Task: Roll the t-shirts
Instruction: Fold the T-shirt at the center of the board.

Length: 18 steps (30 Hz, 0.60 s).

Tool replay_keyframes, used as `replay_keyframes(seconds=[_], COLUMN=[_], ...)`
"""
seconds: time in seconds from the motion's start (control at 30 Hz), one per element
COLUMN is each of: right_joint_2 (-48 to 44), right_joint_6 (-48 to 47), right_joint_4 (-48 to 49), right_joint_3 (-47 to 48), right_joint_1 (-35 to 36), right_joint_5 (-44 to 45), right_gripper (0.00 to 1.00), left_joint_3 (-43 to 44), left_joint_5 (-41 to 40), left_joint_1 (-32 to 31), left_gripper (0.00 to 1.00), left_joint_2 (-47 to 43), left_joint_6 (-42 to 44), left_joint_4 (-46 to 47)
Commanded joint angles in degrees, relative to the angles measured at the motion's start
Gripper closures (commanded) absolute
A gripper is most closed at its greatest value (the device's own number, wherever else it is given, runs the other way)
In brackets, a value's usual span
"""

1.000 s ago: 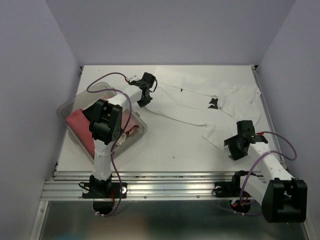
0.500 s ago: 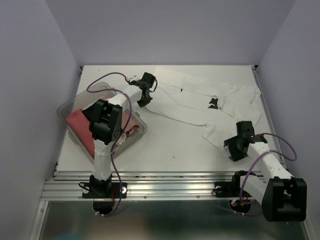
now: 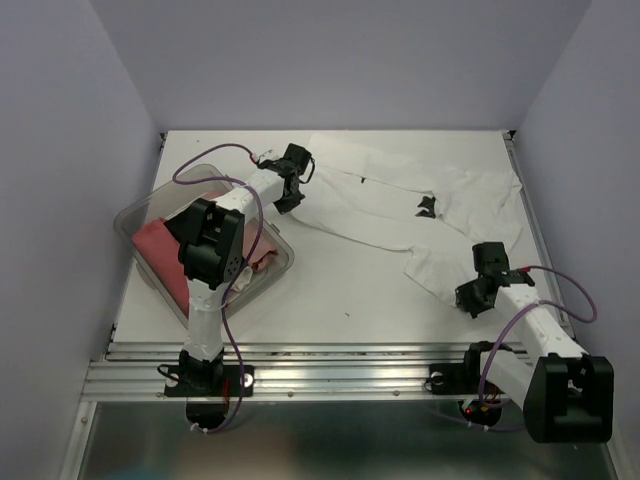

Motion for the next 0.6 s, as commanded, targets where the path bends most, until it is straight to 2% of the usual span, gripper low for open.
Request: replay_keyframes(seconds=[0.0,0.33,0.57], right_joint_2=[-2.56,-4.49,-3.09], right_joint_6=[-1.23,-4.4,-5.98], right_joint_4=[0.08,-2.3,-2.3], right_joint_3=[5.31,15.25,20.78], right_joint_1=[-0.35,-0.35,-0.35], right_joint_5=[6.64,9.72,12.0], right_gripper=[0.99,0.99,0.99], left_joint_3=[2.47,4.23,8.53], left_joint_5=[-2.9,-3.6,-3.69], left_joint_1=[-0.08,0.1,0.8], left_gripper=[1.0,1.0,1.0], left_joint_2=[-3.22,-3.57,-2.87], left_joint_6=[0.69,0.86,1.74], left_joint_4=[-1.7,-2.32,-3.37])
